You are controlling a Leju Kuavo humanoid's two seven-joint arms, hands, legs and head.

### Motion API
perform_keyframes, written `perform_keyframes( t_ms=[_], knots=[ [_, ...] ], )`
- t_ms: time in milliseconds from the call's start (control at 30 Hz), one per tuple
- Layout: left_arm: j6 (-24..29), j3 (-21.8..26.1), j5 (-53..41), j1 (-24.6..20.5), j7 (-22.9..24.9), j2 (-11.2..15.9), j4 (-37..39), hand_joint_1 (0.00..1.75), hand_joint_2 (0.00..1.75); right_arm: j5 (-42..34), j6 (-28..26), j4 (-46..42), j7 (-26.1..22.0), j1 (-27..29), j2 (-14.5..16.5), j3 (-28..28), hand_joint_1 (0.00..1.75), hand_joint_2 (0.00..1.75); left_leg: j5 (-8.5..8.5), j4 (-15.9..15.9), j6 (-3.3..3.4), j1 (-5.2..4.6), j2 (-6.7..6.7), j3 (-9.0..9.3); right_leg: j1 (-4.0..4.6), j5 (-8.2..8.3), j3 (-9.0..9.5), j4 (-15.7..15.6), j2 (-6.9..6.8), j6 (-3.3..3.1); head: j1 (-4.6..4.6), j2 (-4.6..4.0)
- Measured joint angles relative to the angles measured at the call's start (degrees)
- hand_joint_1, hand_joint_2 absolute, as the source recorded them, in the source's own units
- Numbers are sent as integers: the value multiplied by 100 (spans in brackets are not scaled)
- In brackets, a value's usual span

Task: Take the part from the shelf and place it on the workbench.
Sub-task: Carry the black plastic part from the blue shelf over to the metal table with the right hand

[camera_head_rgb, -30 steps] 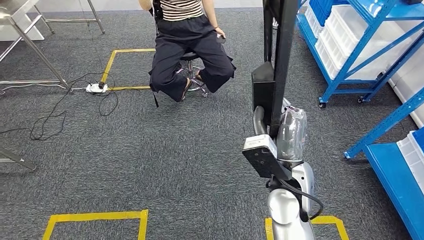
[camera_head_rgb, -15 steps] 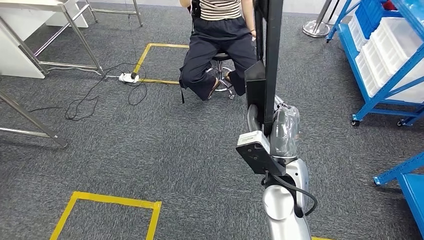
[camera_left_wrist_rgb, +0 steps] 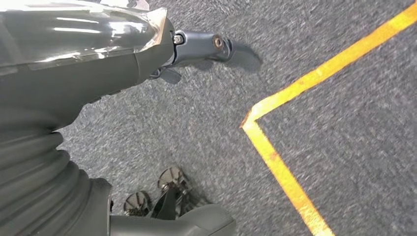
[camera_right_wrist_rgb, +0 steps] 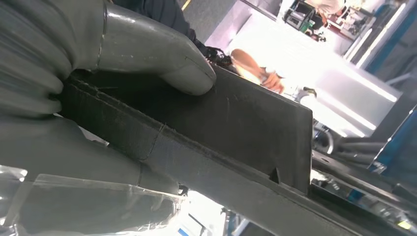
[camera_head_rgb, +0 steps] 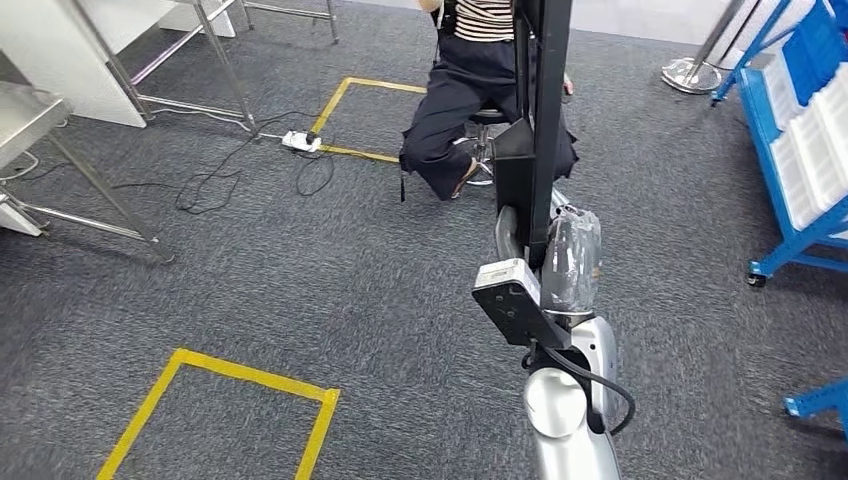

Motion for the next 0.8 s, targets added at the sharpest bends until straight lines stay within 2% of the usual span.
perform_keyframes(
  t_ms=[33,100,167,233,267,300,333,367,400,433,467,533,567,600,633,667,733,767,800],
  knots=[
    [-10,0,0,2,-4,7,0,0,175,23,-1,-3,4,0,4,2,175,175,11,-13,30,8,-52,4,-2,-16,1,5,-23,23,4,0],
    [-40,1,1,4,-10,17,0,0,175,63,-6,-19,16,6,15,7,175,175,46,-51,94,34,-160,21,-23,-148,-81,204,127,50,11,0],
    [-71,1,1,-2,-17,22,0,0,175,80,-18,-39,26,27,15,6,175,175,68,-66,142,54,-267,28,-52,-453,-385,861,390,34,24,0],
    [-85,0,1,-3,-19,27,0,0,175,81,-26,-46,34,68,1,2,175,175,72,-64,159,56,-397,21,-65,-708,-767,1629,490,39,28,0],
    [-86,0,1,0,-19,29,0,0,175,82,-27,-46,39,88,-4,2,175,175,73,-62,159,57,-471,19,-75,-718,-855,1776,503,70,28,0],
    [-87,1,1,3,-19,32,0,0,175,84,-27,-47,41,103,-7,2,175,175,74,-59,157,59,-547,23,-90,-628,-822,1670,514,119,28,0],
    [-90,1,1,4,-20,33,0,0,175,87,-27,-52,47,109,-7,2,175,175,74,-54,152,63,-623,29,-111,-465,-673,1332,538,173,27,0],
    [-92,1,2,4,-20,34,0,0,175,93,-27,-63,55,112,-7,2,175,175,73,-47,139,68,-696,30,-143,-276,-468,874,633,223,31,0],
    [-93,1,4,3,-21,37,0,0,175,101,-25,-78,65,115,-8,2,175,175,68,-34,116,64,-763,25,-161,-122,-291,478,723,239,33,0],
    [-91,1,9,5,-22,40,0,0,175,107,-19,-98,79,121,-8,3,175,175,68,-24,86,59,-813,10,-169,-24,-167,215,791,229,34,0],
    [-81,2,15,9,-22,44,0,0,175,111,-4,-121,96,128,-8,3,175,175,73,-20,49,59,-854,-12,-164,20,-115,95,836,195,36,0],
    [-37,10,32,22,-21,50,0,0,175,108,41,-173,125,142,0,8,175,175,88,-24,-22,74,-905,-49,-143,50,-106,85,756,101,34,0],
    [-10,17,40,26,-20,53,0,0,175,104,64,-202,132,146,12,15,175,175,63,11,-51,76,-843,-71,-147,63,-103,72,715,62,31,0],
    [13,26,47,25,-18,55,0,0,175,101,82,-230,133,148,24,25,175,175,-17,127,-77,72,-723,-124,-154,72,-96,60,664,19,14,0],
    [28,34,52,21,-15,57,0,0,175,97,93,-255,133,150,36,34,175,175,-164,367,-99,68,-571,-233,-159,75,-90,47,604,-23,-5,0],
    [32,38,54,15,-14,56,0,0,175,93,98,-272,133,155,42,38,175,175,-349,709,-118,65,-413,-390,-143,69,-86,48,544,-55,-22,0],
    [44,43,54,8,-11,55,0,0,175,85,110,-286,134,172,43,40,175,175,-674,1457,-148,82,-282,-750,-111,57,-87,49,405,-97,-38,0],
    [69,45,54,8,-11,55,0,0,175,80,123,-287,142,180,43,40,175,175,-709,1636,-154,87,-264,-837,-100,52,-88,50,336,-104,-38,0],
    [102,46,54,9,-13,55,0,0,175,70,137,-292,155,185,44,41,175,175,-637,1595,-153,88,-248,-810,-94,48,-86,51,269,-108,-40,0]
  ],
)
